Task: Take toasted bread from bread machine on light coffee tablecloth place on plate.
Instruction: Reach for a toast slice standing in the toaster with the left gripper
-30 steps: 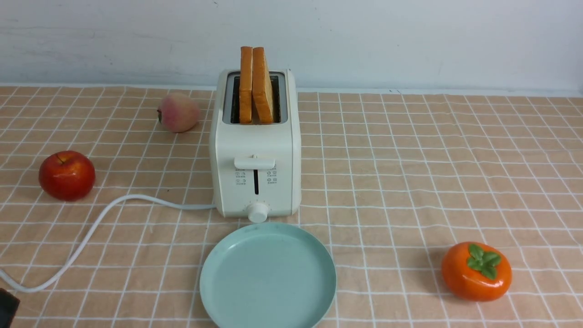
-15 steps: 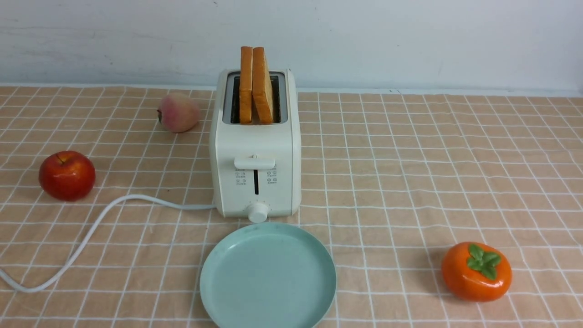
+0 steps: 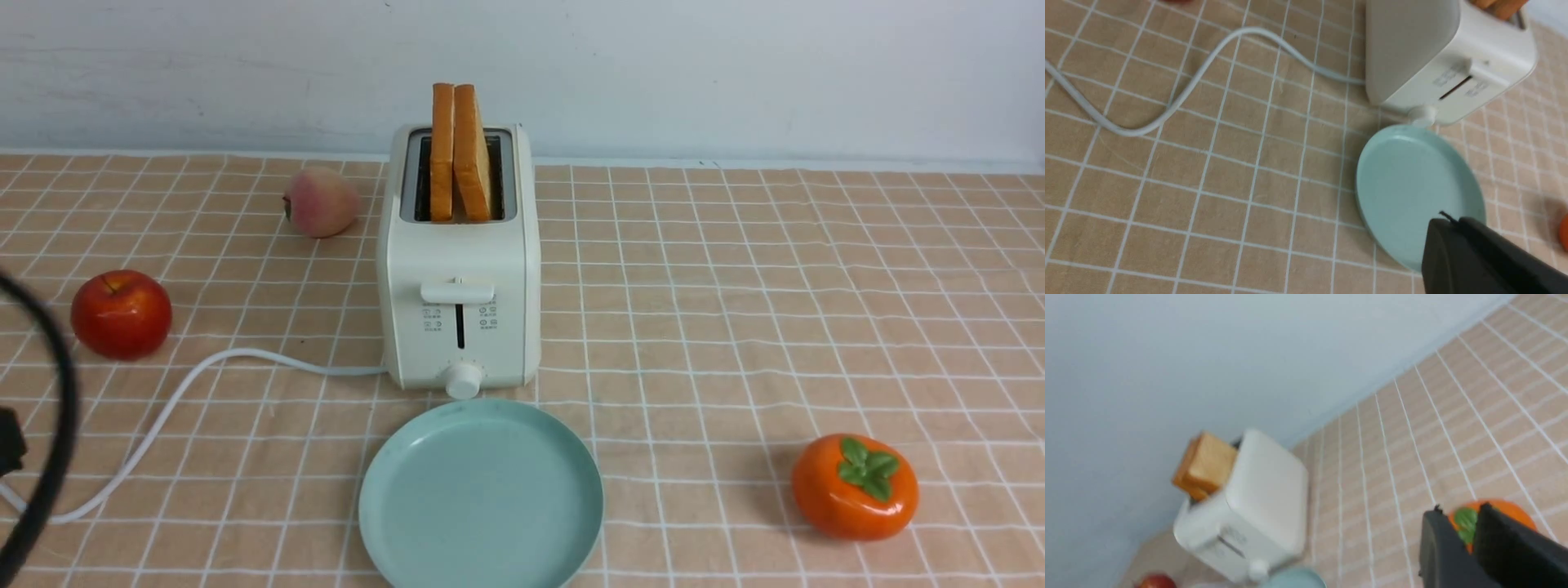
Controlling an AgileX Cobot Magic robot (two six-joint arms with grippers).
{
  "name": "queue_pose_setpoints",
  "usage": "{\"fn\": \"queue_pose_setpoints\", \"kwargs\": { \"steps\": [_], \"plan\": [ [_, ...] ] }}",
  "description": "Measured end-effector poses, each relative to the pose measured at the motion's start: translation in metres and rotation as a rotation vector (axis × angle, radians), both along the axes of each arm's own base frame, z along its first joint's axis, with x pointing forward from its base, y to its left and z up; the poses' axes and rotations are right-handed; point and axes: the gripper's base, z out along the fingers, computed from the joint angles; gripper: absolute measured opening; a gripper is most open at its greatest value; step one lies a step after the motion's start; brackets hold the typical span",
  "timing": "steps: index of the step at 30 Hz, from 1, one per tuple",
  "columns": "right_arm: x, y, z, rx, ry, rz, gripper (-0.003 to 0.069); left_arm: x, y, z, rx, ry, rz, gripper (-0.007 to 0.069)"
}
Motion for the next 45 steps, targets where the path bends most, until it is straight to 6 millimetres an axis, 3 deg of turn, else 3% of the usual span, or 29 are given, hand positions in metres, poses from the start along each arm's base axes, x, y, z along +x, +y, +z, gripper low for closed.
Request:
{"fn": "queue_pose_setpoints", "kwargs": {
  "steps": [3,4,8,16,20,22,23,25,26,28,34,39,45],
  "plan": [
    [0.013,0.007,0.024,-0.166,0.223,0.132,-0.001,0.044,-0.009,0.008,0.0,0.078,-0.069,-0.0014],
    [0.015,0.008,0.025,-0.177,0.238,0.142,-0.0014,0.044,-0.009,0.008,-0.002,0.077,-0.073,-0.0014],
    [0.042,0.016,0.033,-0.331,0.464,0.296,-0.0018,0.108,-0.026,0.016,-0.004,0.126,-0.172,-0.0014],
    [0.063,0.025,0.032,-0.294,0.451,0.357,-0.0016,0.196,-0.082,0.02,0.065,0.088,-0.326,-0.0014],
    [0.065,0.025,0.034,-0.288,0.423,0.345,-0.0014,0.227,-0.094,0.013,0.079,0.096,-0.338,-0.0008],
    [0.067,0.025,0.035,-0.284,0.404,0.335,-0.0011,0.25,-0.1,0.002,0.088,0.114,-0.34,0.0052],
    [0.067,0.025,0.035,-0.284,0.404,0.335,-0.0011,0.25,-0.1,0.002,0.088,0.114,-0.34,0.0052],
    [0.067,0.024,0.036,-0.282,0.395,0.33,-0.0008,0.265,-0.105,-0.004,0.09,0.106,-0.34,0.0168],
    [0.067,0.024,0.036,-0.282,0.394,0.33,-0.0008,0.267,-0.105,-0.006,0.09,0.107,-0.341,0.0178],
    [0.069,0.024,0.037,-0.28,0.38,0.322,-0.0008,0.276,-0.11,-0.014,0.098,0.083,-0.351,0.0308],
    [0.07,0.024,0.038,-0.275,0.362,0.314,-0.0002,0.293,-0.116,-0.035,0.114,0.061,-0.368,0.0481],
    [0.07,0.025,0.038,-0.268,0.362,0.316,0.0001,0.299,-0.116,-0.039,0.128,0.027,-0.366,0.0489],
    [0.07,0.025,0.038,-0.264,0.361,0.317,0.0004,0.303,-0.114,-0.037,0.18,-0.019,-0.357,0.036]
  ]
}}
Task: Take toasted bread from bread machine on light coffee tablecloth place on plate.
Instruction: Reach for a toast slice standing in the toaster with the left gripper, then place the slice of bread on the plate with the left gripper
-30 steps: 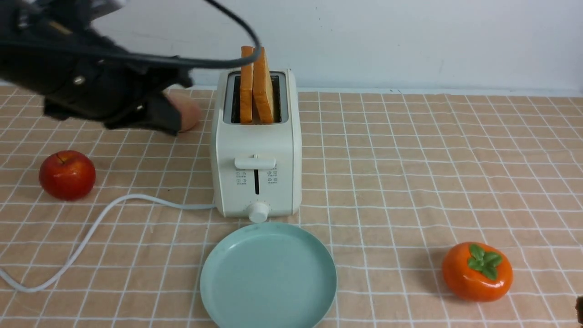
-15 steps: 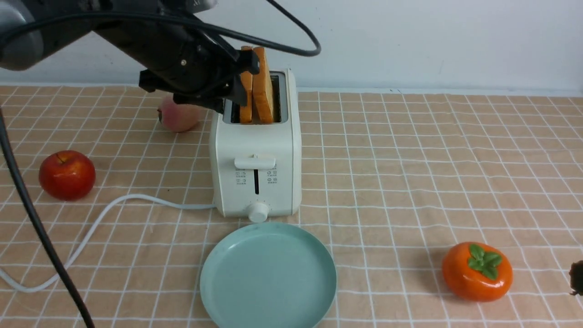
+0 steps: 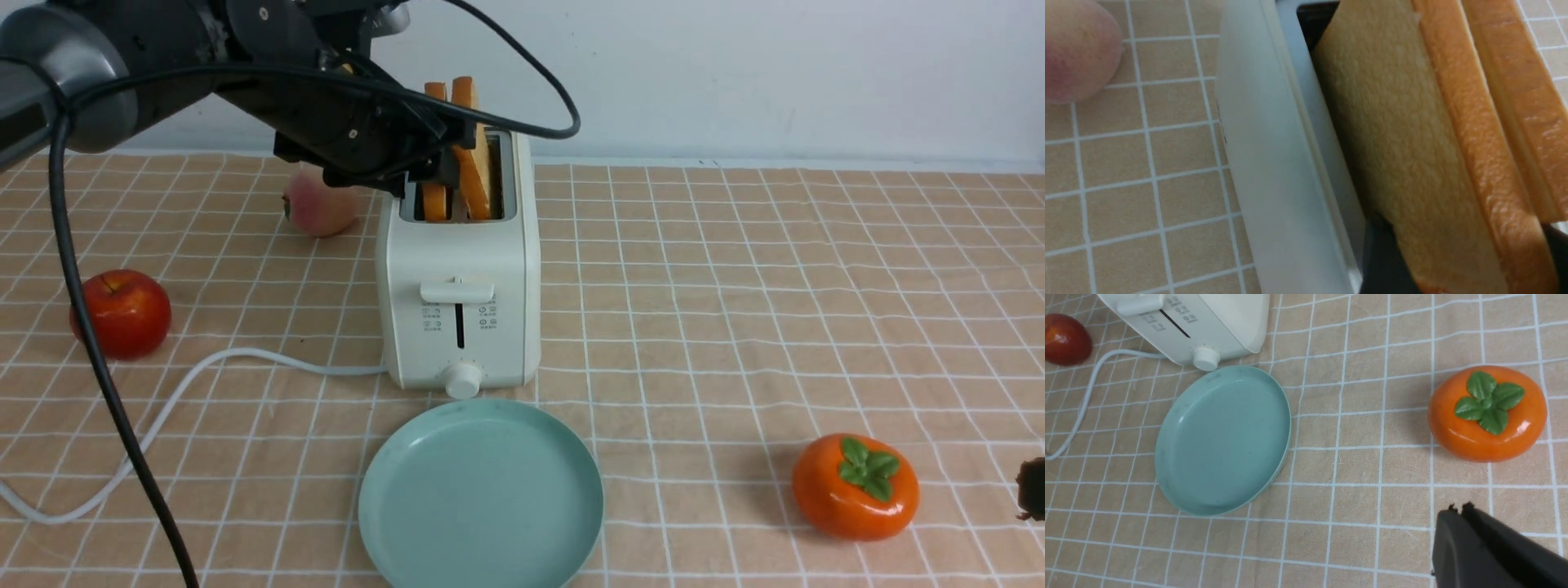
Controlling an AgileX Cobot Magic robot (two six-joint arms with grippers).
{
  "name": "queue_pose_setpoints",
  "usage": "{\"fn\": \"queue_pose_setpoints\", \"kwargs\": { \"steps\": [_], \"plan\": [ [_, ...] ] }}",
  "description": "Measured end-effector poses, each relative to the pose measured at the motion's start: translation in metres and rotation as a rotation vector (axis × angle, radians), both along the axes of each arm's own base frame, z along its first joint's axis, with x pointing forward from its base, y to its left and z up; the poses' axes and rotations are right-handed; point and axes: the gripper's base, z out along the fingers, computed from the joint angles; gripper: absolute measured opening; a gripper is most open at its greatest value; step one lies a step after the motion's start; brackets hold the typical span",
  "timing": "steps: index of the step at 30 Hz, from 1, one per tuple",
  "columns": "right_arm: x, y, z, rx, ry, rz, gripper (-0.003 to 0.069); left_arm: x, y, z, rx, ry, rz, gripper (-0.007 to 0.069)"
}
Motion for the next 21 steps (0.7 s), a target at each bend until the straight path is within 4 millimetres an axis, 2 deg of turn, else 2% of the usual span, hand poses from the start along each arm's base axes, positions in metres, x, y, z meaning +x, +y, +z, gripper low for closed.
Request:
{"fn": "queue_pose_setpoints", "kwargs": {
  "steps": [2,3,4,5,6,8,11,14,16,17,18,19,20,21],
  "plan": [
    [0.0,0.0,0.0,0.0,0.0,0.0,0.0005,0.0,0.001,0.0,0.012,-0.005,-0.001,0.0283],
    [0.0,0.0,0.0,0.0,0.0,0.0,0.0005,0.0,0.001,0.0,0.012,-0.005,-0.001,0.0275],
    [0.0,0.0,0.0,0.0,0.0,0.0,0.0006,0.0,0.001,0.0,0.022,-0.008,-0.002,0.02],
    [0.0,0.0,0.0,0.0,0.0,0.0,0.0006,0.0,0.001,0.0,0.022,-0.008,-0.002,0.019],
    [0.0,0.0,0.0,0.0,0.0,0.0,0.0008,0.0,0.001,0.0,0.025,-0.006,-0.003,0.0113],
    [0.0,0.0,0.0,0.001,0.0,0.0,0.0009,-0.001,0.002,0.001,0.032,-0.004,-0.005,0.0075],
    [0.0,0.0,0.0,0.001,0.0,0.0,0.0011,-0.005,0.003,0.007,0.041,-0.004,-0.012,0.0073],
    [0.0,0.0,0.0,0.001,0.0,0.0,0.0014,-0.017,0.008,0.03,0.053,-0.049,-0.014,0.0073],
    [0.0,0.0,0.0,0.001,0.0,0.0,0.0017,-0.033,0.013,0.058,0.044,-0.112,-0.013,0.0073],
    [0.0,0.0,0.0,0.001,0.0,0.0,0.0017,-0.035,0.013,0.061,0.042,-0.117,-0.014,0.0073],
    [0.0,0.0,0.0,0.001,0.0,0.0,0.0018,-0.044,0.016,0.074,0.037,-0.135,-0.015,0.0073],
    [0.0,0.0,0.0,0.001,0.0,0.0,0.002,-0.067,0.022,0.1,0.028,-0.171,-0.021,0.0073],
    [0.0,0.0,0.0,0.001,0.0,0.0,0.002,-0.07,0.023,0.102,0.029,-0.169,-0.023,0.0073],
    [0.0,0.0,0.0,0.001,0.0,0.0,0.0021,-0.092,0.028,0.121,0.026,-0.177,-0.033,0.0073]
  ]
}}
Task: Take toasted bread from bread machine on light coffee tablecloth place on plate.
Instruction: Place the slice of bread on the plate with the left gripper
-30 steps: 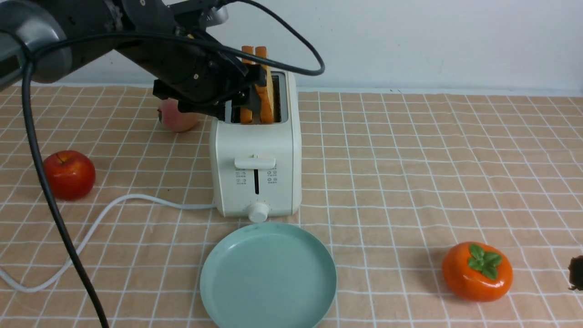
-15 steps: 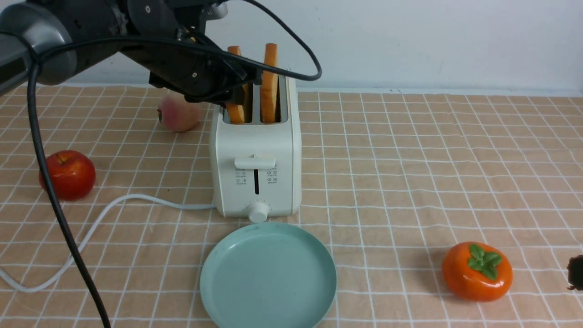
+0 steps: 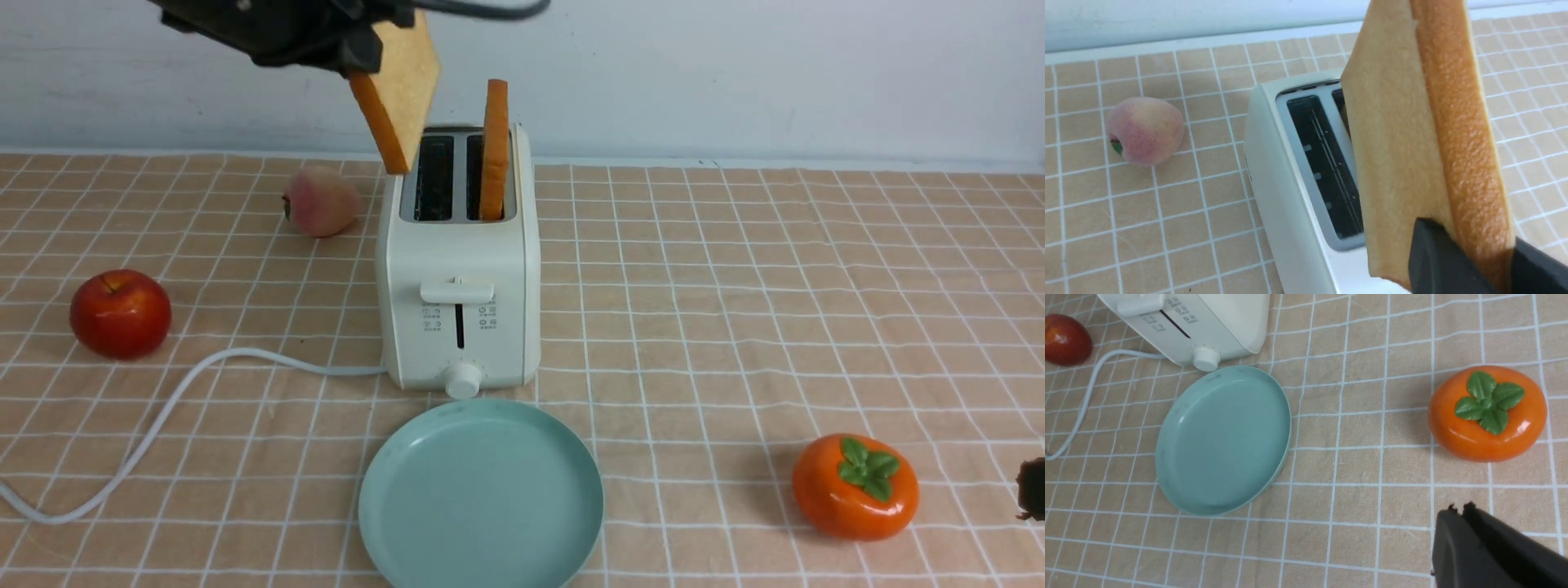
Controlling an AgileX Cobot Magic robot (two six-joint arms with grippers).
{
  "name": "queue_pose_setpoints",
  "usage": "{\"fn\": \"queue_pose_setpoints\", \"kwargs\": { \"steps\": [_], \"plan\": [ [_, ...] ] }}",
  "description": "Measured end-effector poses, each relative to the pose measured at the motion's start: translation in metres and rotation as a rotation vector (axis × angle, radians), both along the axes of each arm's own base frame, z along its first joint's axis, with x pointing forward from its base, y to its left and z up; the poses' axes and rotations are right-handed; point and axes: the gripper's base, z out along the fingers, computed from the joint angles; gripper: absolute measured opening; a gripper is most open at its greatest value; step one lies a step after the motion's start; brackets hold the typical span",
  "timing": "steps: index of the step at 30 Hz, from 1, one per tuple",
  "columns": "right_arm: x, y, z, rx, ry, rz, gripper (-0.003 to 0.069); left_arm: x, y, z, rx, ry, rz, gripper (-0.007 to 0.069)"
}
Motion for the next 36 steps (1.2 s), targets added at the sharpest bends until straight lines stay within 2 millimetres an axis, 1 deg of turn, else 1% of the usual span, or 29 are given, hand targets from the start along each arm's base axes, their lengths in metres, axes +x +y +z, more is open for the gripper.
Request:
{"fn": "queue_pose_setpoints", "kwargs": {
  "steps": [2,3,5,7,8,9,10,11,12,15,17,18,19,21,22,23,24,26,27,28,30,32,33,34,35,36],
  "plan": [
    [0.0,0.0,0.0,0.0,0.0,0.0,0.0022,-0.026,0.006,0.017,-0.01,0.014,-0.013,0.0073],
    [0.0,0.0,0.0,0.0,0.0,0.0,0.0023,-0.037,0.008,0.022,-0.015,0.027,-0.019,0.0073],
    [0.0,0.0,0.0,0.0,0.0,0.0,0.0022,-0.054,0.011,0.022,-0.033,0.056,-0.032,0.0073],
    [0.0,0.0,0.0,0.0,0.0,0.0,0.0025,-0.068,0.011,0.012,-0.062,0.104,-0.049,0.0073],
    [0.0,0.0,0.0,0.0,0.0,0.0,0.0026,-0.075,0.011,-0.001,-0.077,0.143,-0.058,0.0073],
    [0.0,0.0,0.0,0.0,0.0,0.0,0.0026,-0.076,0.011,-0.004,-0.08,0.151,-0.06,0.0073],
    [0.0,0.0,0.0,0.0,0.0,0.0,0.0028,-0.081,0.01,-0.022,-0.102,0.192,-0.072,0.0073],
    [0.0,0.0,0.0,0.0,0.0,0.0,0.003,-0.085,0.007,-0.046,-0.148,0.242,-0.083,0.0073],
    [0.0,0.0,0.0,0.0,0.0,0.0,0.0032,-0.086,0.005,-0.059,-0.179,0.26,-0.083,0.0073],
    [0.0,0.0,0.0,0.0,0.0,0.0,0.0034,-0.089,-0.002,-0.115,-0.295,0.367,-0.088,0.0073],
    [0.0,0.0,0.0,0.0,0.001,0.0,0.0034,-0.091,-0.005,-0.141,-0.341,0.412,-0.088,0.0073],
    [0.0,0.0,0.0,0.0,0.001,0.0,0.0035,-0.09,-0.007,-0.147,-0.364,0.412,-0.092,0.0073],
    [0.0,0.0,0.0,0.0,0.0,0.0,0.0036,-0.09,-0.009,-0.166,-0.405,0.434,-0.091,0.0073],
    [0.0,0.0,0.0,0.001,-0.004,-0.002,0.0036,-0.085,-0.012,-0.185,-0.449,0.439,-0.086,0.0073],
    [0.001,0.0,0.0,0.001,-0.007,-0.003,0.0038,-0.081,-0.014,-0.193,-0.471,0.422,-0.089,0.0073],
    [0.001,0.0,0.0,0.001,-0.008,-0.004,0.0038,-0.08,-0.014,-0.194,-0.473,0.42,-0.088,0.0073],
    [0.001,0.0,0.001,0.002,-0.012,-0.006,0.004,-0.073,-0.016,-0.207,-0.47,0.416,-0.081,0.0073],
    [0.001,0.0,0.001,0.003,-0.014,-0.006,0.0042,-0.067,-0.017,-0.218,-0.461,0.421,-0.071,0.0075],
    [0.001,0.0,0.001,0.003,-0.015,-0.007,0.0043,-0.066,-0.017,-0.219,-0.459,0.42,-0.071,0.0077],
    [0.001,0.0,0.001,0.003,-0.017,-0.008,0.0044,-0.063,-0.017,-0.227,-0.445,0.436,-0.066,0.0097],
    [0.001,0.0,0.001,0.003,-0.019,-0.008,0.0046,-0.061,-0.017,-0.235,-0.427,0.456,-0.065,0.0151],
    [0.001,0.0,0.001,0.004,-0.019,-0.009,0.0048,-0.061,-0.017,-0.24,-0.401,0.466,-0.076,0.0224],
    [0.001,0.0,0.001,0.004,-0.02,-0.009,0.005,-0.062,-0.017,-0.241,-0.378,0.465,-0.089,0.0269],
    [0.001,0.0,0.001,0.004,-0.02,-0.009,0.005,-0.062,-0.017,-0.241,-0.379,0.466,-0.088,0.0286],
    [0.002,0.0,0.001,0.004,-0.022,-0.01,0.0051,-0.064,-0.016,-0.241,-0.35,0.47,-0.102,0.0346],
    [0.002,0.0,0.001,0.004,-0.023,-0.01,0.0052,-0.065,-0.015,-0.24,-0.337,0.473,-0.106,0.037]
  ]
}}
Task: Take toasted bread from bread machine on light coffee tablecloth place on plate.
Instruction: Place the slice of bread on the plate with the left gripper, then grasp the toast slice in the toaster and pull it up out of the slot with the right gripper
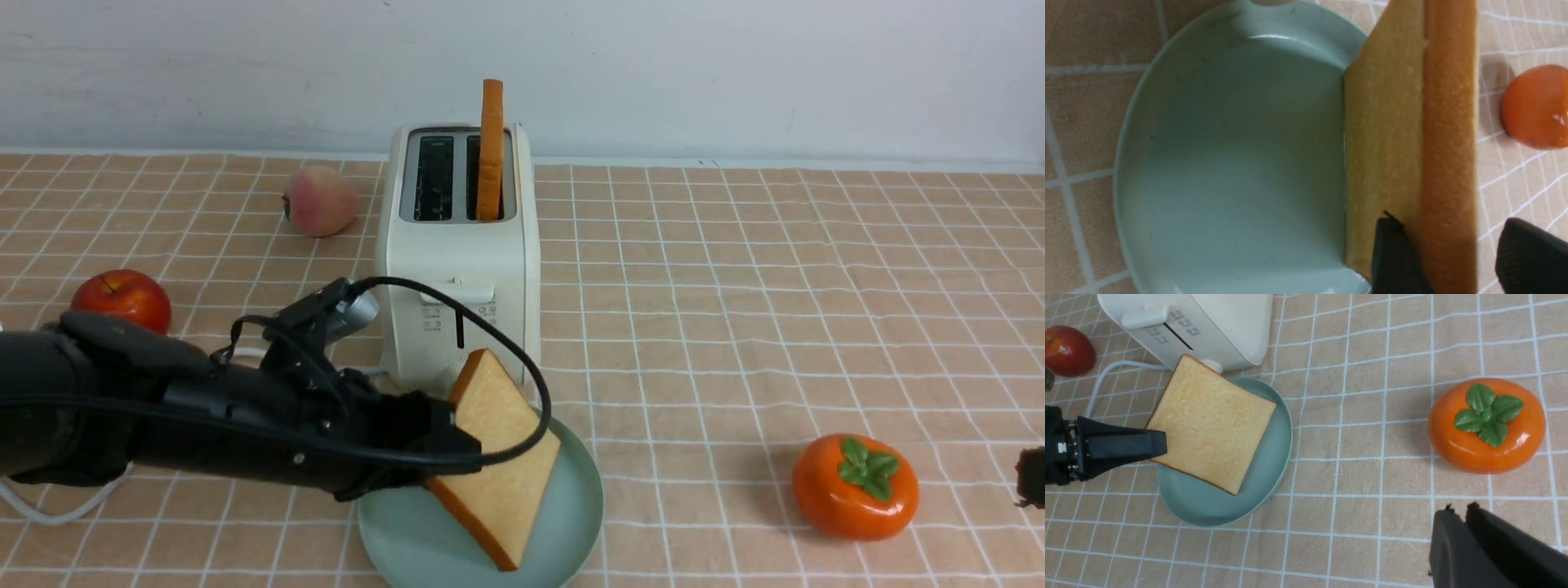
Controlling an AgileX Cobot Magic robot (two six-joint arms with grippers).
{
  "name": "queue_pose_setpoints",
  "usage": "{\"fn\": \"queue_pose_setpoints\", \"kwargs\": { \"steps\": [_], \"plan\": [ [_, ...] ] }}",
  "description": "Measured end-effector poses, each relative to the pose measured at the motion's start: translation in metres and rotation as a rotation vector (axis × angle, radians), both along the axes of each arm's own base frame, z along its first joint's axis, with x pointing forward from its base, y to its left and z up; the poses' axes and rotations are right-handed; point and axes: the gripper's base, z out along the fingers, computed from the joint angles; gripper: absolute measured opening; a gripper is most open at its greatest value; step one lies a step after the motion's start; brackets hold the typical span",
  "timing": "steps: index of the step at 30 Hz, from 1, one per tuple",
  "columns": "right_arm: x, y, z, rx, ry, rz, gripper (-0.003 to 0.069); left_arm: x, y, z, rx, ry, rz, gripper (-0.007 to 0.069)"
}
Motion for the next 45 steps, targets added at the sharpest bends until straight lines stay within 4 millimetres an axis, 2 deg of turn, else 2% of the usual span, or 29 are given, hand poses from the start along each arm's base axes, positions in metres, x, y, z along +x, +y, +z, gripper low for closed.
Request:
{"fn": "queue_pose_setpoints", "kwargs": {
  "steps": [5,6,9,14,15,17,18,19,20,23,26,30,32,34,36,40,43,45],
  "plan": [
    [0.0,0.0,0.0,0.001,-0.005,-0.002,0.0055,-0.013,0.008,0.016,0.097,-0.024,-0.039,0.0383],
    [0.0,0.0,0.0,0.001,-0.005,-0.002,0.0055,-0.02,0.014,0.024,0.157,-0.042,-0.042,0.0365],
    [0.002,0.0,0.0,0.001,-0.004,-0.004,0.0057,-0.027,0.022,0.033,0.229,-0.057,-0.038,0.033],
    [0.01,0.001,0.0,-0.015,0.02,0.008,0.0062,-0.048,0.039,0.05,0.35,-0.025,0.008,0.0219],
    [0.019,0.003,0.005,-0.04,0.031,0.035,0.0064,-0.057,0.046,0.057,0.387,-0.01,0.043,0.0148],
    [0.025,0.004,0.009,-0.048,0.045,0.051,0.0064,-0.064,0.05,0.063,0.402,-0.012,0.061,0.009],
    [0.036,0.007,0.014,-0.056,0.069,0.076,0.0059,-0.072,0.055,0.071,0.42,-0.02,0.086,0.003],
    [0.039,0.008,0.016,-0.057,0.076,0.083,0.0056,-0.076,0.057,0.075,0.42,-0.033,0.095,0.0013],
    [0.052,0.013,0.022,-0.051,0.108,0.112,0.0043,-0.087,0.062,0.085,0.425,-0.056,0.116,-0.0014],
    [0.087,0.034,0.034,-0.038,0.148,0.218,0.0004,-0.117,0.071,0.11,0.375,-0.145,0.161,-0.0014],
    [0.11,0.068,0.043,-0.049,0.134,0.335,0.0,-0.147,0.08,0.129,0.325,-0.246,0.186,-0.0014],
    [0.143,0.118,0.051,-0.087,0.06,0.436,0.0013,-0.185,0.09,0.143,0.27,-0.357,0.212,-0.0014],
    [0.171,0.146,0.056,-0.082,0.017,0.434,0.0051,-0.206,0.096,0.142,0.246,-0.398,0.224,-0.0014],
    [0.193,0.163,0.058,-0.071,-0.005,0.419,0.0106,-0.219,0.1,0.139,0.239,-0.416,0.228,-0.0014],
    [0.214,0.177,0.058,-0.056,-0.025,0.404,0.019,-0.232,0.104,0.134,0.233,-0.438,0.233,-0.0014],
    [0.251,0.197,0.051,-0.044,-0.049,0.388,0.0375,-0.25,0.11,0.129,0.19,-0.452,0.269,-0.0014],
    [0.278,0.212,0.038,-0.03,-0.065,0.372,0.0512,-0.26,0.112,0.127,0.162,-0.451,0.291,-0.0014],
    [0.287,0.216,0.031,-0.028,-0.076,0.364,0.0552,-0.262,0.113,0.126,0.162,-0.451,0.292,-0.0014]
  ]
}}
